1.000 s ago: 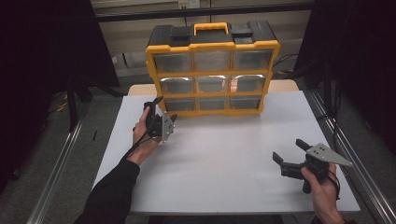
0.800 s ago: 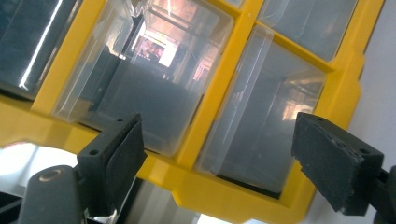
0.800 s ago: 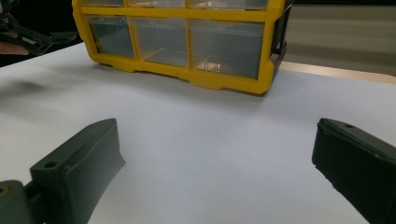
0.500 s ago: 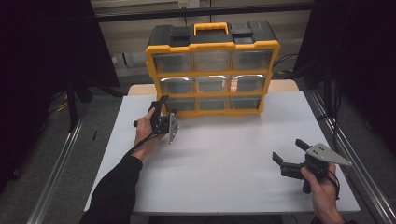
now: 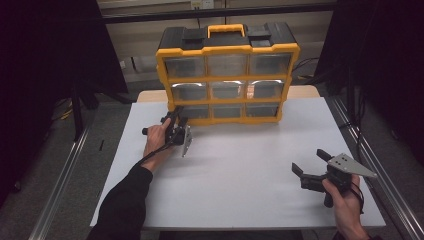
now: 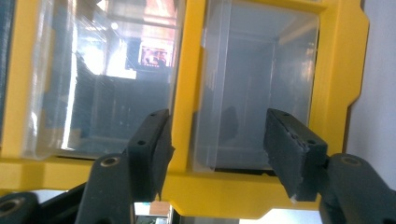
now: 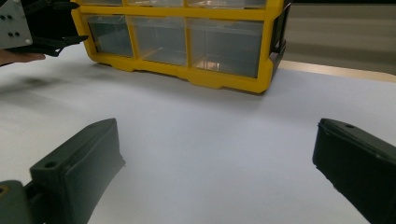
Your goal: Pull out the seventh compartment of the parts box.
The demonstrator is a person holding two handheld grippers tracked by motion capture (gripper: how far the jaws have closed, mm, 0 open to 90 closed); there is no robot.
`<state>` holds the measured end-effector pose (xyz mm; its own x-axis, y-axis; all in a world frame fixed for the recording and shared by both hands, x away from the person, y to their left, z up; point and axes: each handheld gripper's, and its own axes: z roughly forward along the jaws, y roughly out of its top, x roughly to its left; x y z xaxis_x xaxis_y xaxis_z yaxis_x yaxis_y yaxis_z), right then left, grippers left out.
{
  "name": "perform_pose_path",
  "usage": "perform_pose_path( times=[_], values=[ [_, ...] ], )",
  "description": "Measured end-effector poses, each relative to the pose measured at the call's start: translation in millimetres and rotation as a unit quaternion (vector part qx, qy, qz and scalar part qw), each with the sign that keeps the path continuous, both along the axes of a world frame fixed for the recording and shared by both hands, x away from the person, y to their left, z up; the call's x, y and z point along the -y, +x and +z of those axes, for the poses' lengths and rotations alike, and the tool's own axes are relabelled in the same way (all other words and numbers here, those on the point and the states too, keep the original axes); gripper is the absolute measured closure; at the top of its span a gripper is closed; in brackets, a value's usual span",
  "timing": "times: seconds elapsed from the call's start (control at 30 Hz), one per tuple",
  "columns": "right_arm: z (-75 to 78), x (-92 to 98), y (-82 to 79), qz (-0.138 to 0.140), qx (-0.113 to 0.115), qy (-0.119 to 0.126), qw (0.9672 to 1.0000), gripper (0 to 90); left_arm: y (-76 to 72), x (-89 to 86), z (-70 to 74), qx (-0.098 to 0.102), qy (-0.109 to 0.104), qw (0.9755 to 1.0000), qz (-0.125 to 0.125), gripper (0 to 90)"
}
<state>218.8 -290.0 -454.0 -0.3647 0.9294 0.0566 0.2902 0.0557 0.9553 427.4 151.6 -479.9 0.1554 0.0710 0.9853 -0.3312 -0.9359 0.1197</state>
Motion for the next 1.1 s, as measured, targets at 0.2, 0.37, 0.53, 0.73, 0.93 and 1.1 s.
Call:
perform_pose_path(
  times=[0.2, 0.37, 0.53, 0.73, 0.93, 1.1],
  values=[
    [-0.3, 0.0, 0.5, 0.000, 0.000, -0.001, 1.0000, 0.6, 5.8, -0.5, -3.5, -0.007, 0.021, 0.9998, 0.000, 48.4],
    [-0.4, 0.0, 0.5, -0.001, -0.002, 0.000, 1.0000, 0.6, 8.9, 2.8, -2.8, -0.001, 0.045, 0.9989, 0.010, 50.2],
    [-0.3, 0.0, 0.4, 0.001, -0.001, -0.002, 1.0000, 0.6, 14.7, 3.3, -5.4, 0.001, 0.047, 0.9988, 0.011, 51.3],
    [-0.8, -0.1, 0.9, 0.000, -0.002, 0.000, 1.0000, 0.6, 14.8, 3.2, -2.9, -0.006, 0.073, 0.9972, 0.016, 53.2],
    [-0.5, -1.2, 0.3, 0.005, -0.005, -0.001, 1.0000, 0.7, 15.4, 5.1, -5.8, 0.020, 0.042, 0.9988, 0.014, 65.4],
    [-0.9, -0.4, 0.6, 0.003, -0.005, -0.001, 1.0000, 0.6, 13.9, 6.7, -3.1, 0.033, 0.041, 0.9982, 0.027, 69.2]
  ],
)
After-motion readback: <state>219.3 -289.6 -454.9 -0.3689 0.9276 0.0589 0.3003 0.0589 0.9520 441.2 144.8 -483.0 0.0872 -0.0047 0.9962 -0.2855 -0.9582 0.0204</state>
